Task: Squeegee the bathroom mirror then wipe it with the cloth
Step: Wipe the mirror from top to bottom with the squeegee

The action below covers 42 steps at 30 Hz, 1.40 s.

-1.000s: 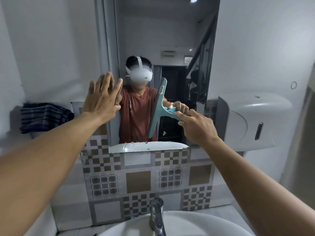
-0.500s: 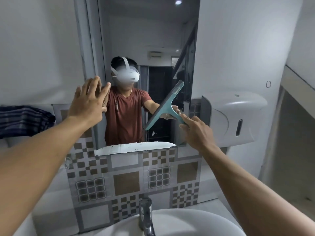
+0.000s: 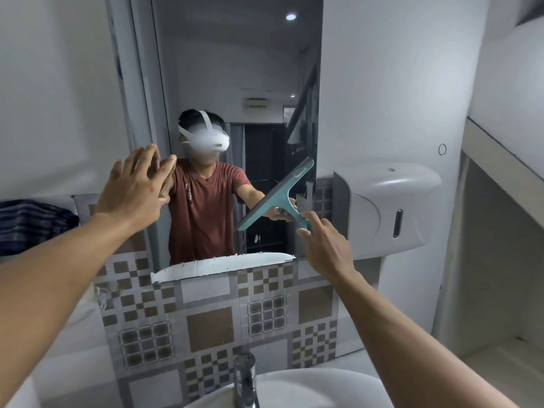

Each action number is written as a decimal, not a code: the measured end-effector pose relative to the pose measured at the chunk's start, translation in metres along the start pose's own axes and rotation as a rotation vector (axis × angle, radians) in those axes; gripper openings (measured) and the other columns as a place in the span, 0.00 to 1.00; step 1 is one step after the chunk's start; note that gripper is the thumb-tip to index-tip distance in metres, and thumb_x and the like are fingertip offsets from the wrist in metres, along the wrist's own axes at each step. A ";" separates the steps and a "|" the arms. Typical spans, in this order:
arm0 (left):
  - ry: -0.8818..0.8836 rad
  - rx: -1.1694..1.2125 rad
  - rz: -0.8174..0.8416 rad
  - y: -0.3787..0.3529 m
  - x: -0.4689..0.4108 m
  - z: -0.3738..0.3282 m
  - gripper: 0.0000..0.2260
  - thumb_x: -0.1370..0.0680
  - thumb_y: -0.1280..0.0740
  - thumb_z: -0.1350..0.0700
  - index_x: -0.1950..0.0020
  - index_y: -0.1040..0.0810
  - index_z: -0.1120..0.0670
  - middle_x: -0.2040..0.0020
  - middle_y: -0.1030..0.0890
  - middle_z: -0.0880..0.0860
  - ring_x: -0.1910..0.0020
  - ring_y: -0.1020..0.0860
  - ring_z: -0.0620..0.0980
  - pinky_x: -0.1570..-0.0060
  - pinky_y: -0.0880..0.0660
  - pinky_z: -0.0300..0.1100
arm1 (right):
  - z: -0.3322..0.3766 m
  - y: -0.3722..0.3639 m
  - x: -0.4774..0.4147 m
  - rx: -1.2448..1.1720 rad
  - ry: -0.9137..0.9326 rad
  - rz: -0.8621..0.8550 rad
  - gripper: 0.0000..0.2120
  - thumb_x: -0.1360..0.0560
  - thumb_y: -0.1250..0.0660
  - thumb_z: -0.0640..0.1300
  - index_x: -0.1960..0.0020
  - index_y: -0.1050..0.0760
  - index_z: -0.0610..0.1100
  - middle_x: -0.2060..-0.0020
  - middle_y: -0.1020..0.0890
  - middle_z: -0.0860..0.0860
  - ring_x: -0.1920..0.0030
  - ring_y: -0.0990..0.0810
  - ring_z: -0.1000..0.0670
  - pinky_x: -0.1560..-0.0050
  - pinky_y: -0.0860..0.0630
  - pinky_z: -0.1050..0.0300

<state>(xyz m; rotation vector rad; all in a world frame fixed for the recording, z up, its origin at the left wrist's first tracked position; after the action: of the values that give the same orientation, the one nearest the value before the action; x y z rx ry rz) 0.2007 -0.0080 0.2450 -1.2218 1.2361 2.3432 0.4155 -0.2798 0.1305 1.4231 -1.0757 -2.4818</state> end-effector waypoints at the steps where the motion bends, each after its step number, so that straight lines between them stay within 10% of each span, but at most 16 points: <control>1: -0.006 0.002 0.000 0.001 0.001 0.001 0.42 0.32 0.20 0.55 0.22 0.36 0.54 0.24 0.40 0.65 0.28 0.39 0.68 0.33 0.35 0.68 | 0.000 -0.002 0.003 -0.008 -0.013 -0.002 0.18 0.18 0.38 0.49 0.29 0.34 0.50 0.51 0.19 0.44 0.65 0.21 0.47 0.65 0.19 0.50; 12: -0.021 -0.008 -0.011 0.017 -0.001 0.012 0.39 0.31 0.22 0.54 0.23 0.34 0.55 0.25 0.38 0.65 0.29 0.38 0.69 0.31 0.36 0.67 | 0.014 -0.031 0.041 -0.230 -0.238 0.049 0.10 0.16 0.42 0.49 0.36 0.33 0.47 0.54 0.23 0.47 0.61 0.23 0.46 0.68 0.32 0.57; 21: -0.029 -0.002 -0.026 0.021 0.000 0.011 0.40 0.31 0.22 0.54 0.22 0.36 0.54 0.24 0.40 0.63 0.28 0.39 0.68 0.29 0.37 0.65 | 0.054 -0.065 0.071 -0.576 -0.469 0.001 0.06 0.16 0.42 0.51 0.46 0.36 0.49 0.56 0.24 0.49 0.57 0.21 0.44 0.53 0.19 0.42; 26: -0.056 0.010 -0.005 0.015 -0.001 0.008 0.40 0.29 0.23 0.55 0.21 0.37 0.54 0.22 0.41 0.63 0.25 0.41 0.66 0.25 0.41 0.62 | 0.094 -0.094 0.085 -0.809 -0.600 0.025 0.06 0.16 0.44 0.51 0.47 0.39 0.49 0.60 0.20 0.45 0.63 0.18 0.43 0.62 0.18 0.37; 42: -0.153 -0.054 0.027 0.013 -0.010 0.005 0.41 0.30 0.23 0.60 0.21 0.40 0.59 0.23 0.40 0.64 0.24 0.42 0.65 0.25 0.38 0.59 | 0.154 -0.122 0.102 -0.787 -0.424 0.068 0.06 0.16 0.42 0.49 0.47 0.39 0.50 0.59 0.23 0.49 0.62 0.23 0.50 0.67 0.28 0.58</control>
<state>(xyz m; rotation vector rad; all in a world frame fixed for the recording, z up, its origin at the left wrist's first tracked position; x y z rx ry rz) 0.1974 -0.0109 0.2621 -1.0244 1.1539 2.4529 0.2685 -0.1475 0.0314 0.6402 -0.0920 -2.7247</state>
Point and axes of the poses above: each hand's wrist, its own x-axis away from the middle knuckle, its own y-axis out of the back of the hand, z = x × y, the point moved 7 cm from there along -x, towards the middle knuckle
